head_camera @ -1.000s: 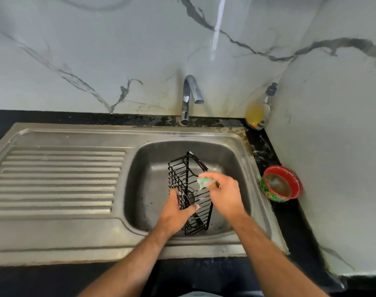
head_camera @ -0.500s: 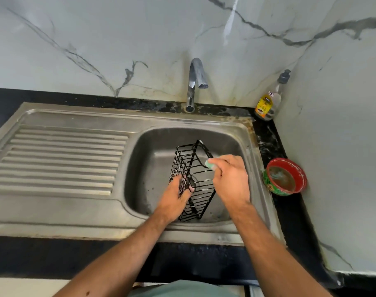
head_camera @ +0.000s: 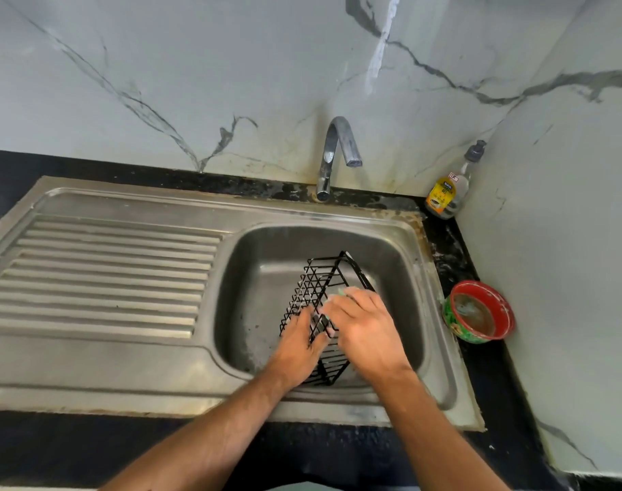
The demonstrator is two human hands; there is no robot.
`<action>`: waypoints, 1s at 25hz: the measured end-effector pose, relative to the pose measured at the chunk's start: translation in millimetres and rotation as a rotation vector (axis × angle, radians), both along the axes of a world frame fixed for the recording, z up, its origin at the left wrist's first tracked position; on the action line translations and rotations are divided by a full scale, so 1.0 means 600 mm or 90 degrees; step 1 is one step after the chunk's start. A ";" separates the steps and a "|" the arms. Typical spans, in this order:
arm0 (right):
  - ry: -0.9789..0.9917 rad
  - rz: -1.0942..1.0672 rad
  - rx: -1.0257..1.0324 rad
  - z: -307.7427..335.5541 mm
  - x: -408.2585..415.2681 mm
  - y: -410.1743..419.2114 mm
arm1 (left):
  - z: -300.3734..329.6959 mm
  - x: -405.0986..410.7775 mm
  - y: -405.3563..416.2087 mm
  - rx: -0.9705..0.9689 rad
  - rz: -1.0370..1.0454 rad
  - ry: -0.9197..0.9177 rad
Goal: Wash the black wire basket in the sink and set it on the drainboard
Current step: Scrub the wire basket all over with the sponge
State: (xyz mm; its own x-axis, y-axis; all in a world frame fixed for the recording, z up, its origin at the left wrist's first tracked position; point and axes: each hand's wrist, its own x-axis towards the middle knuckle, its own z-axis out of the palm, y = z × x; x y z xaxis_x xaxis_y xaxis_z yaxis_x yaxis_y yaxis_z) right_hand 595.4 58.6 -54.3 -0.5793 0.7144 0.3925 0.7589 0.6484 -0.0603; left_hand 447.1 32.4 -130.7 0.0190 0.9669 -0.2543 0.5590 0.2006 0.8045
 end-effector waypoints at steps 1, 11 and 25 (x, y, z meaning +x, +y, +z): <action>-0.042 0.022 0.007 0.005 0.000 0.000 | -0.002 0.000 0.001 0.009 -0.009 0.008; 0.114 -0.112 -0.052 0.008 0.039 0.015 | -0.013 -0.003 0.005 0.008 0.006 -0.026; 0.221 -0.145 -0.192 0.036 0.007 0.038 | -0.003 -0.002 -0.002 0.009 -0.066 0.053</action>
State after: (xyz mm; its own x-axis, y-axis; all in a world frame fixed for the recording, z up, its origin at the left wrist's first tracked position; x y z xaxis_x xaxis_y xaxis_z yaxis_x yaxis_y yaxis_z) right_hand 599.8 81.5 -32.5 -0.2679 0.9182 0.2917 0.7808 0.3843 -0.4925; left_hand 446.1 31.4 -132.4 0.0986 0.9643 -0.2457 0.6411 0.1273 0.7568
